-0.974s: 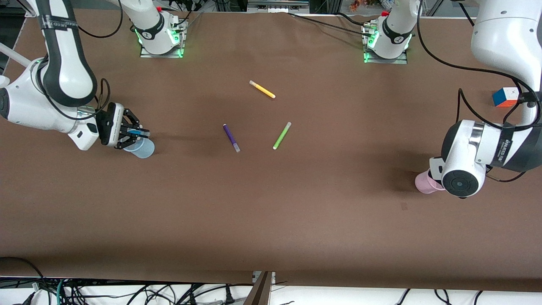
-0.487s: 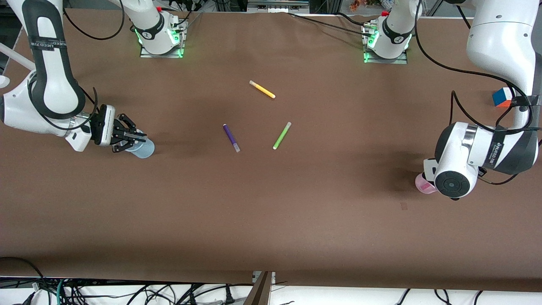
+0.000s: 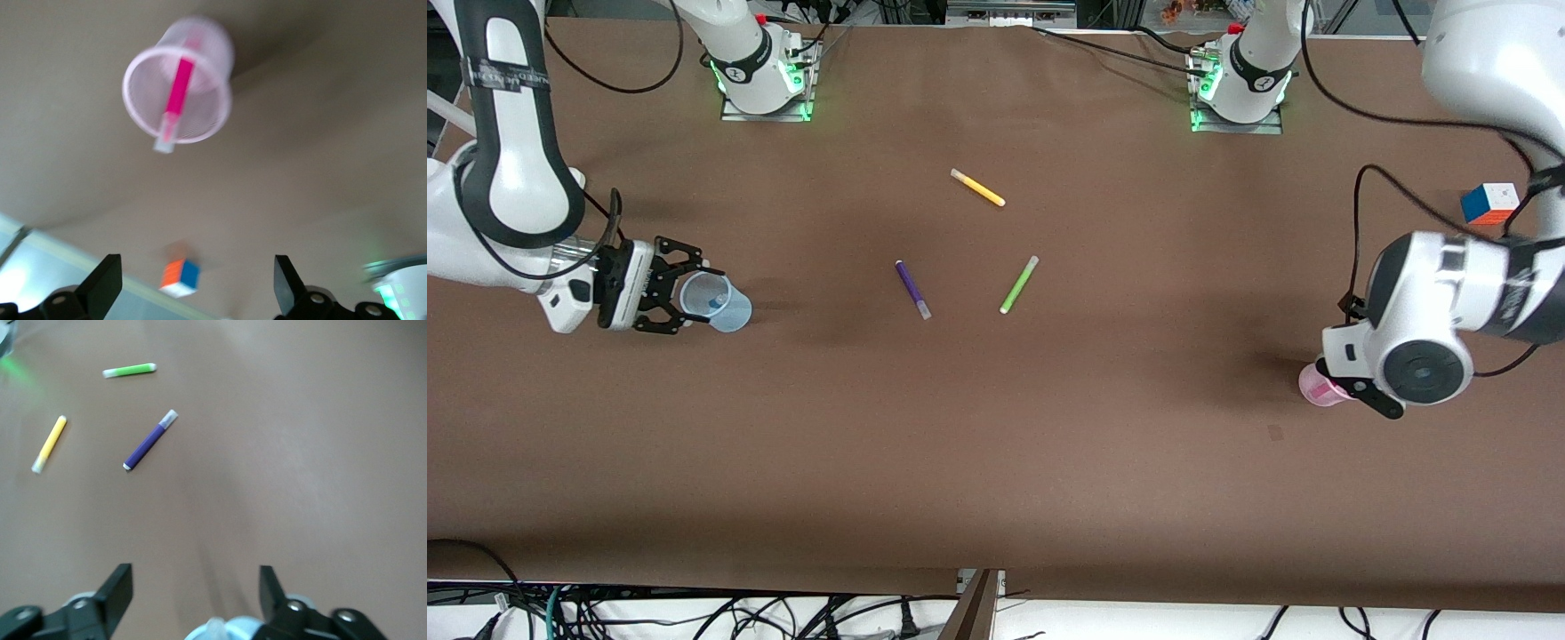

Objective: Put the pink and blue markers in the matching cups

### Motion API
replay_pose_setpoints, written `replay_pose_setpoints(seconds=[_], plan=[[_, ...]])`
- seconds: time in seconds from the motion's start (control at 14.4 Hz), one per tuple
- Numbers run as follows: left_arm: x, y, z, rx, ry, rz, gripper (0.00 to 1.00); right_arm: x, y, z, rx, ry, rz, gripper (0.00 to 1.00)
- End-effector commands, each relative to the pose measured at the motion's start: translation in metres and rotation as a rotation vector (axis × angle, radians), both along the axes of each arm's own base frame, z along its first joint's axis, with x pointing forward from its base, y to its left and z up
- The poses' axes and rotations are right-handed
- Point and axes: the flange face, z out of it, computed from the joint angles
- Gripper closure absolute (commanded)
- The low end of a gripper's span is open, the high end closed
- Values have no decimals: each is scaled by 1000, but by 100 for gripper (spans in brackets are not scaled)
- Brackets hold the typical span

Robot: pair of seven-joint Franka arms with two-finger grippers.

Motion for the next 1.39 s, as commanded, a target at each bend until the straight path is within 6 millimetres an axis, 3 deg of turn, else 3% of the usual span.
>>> replay_pose_setpoints(seconds=[0.0, 0.21, 0.28, 0.56, 0.63, 0.77, 0.83, 0.9, 1.04, 1.32], plan=[[-15, -6, 66, -109, -101, 134, 0, 20, 9, 56, -134, 169, -194, 0], [-28, -28, 135, -95, -234, 273, 0, 29, 26, 95, -294, 278, -401, 0], [-35, -37, 147, -115, -228, 278, 0, 29, 30, 103, -352, 307, -461, 0], [-63, -31, 215, -195, -291, 345, 0, 19, 69, 129, -572, 458, -790, 0], [-75, -21, 226, -184, -357, 376, 0, 12, 80, 136, -601, 476, -828, 0], [-102, -7, 229, -225, -504, 505, 0, 3, 77, 155, -655, 434, -829, 0], [-117, 6, 224, -279, -533, 614, 0, -1, 74, 163, -669, 412, -819, 0], [-128, 7, 218, -310, -563, 639, 0, -6, 73, 174, -683, 391, -811, 0], [-131, 5, 215, -301, -582, 627, 0, -16, 62, 198, -720, 339, -821, 0], [-134, 4, 215, -262, -480, 639, 0, -44, 27, 263, -699, 241, -904, 0]])
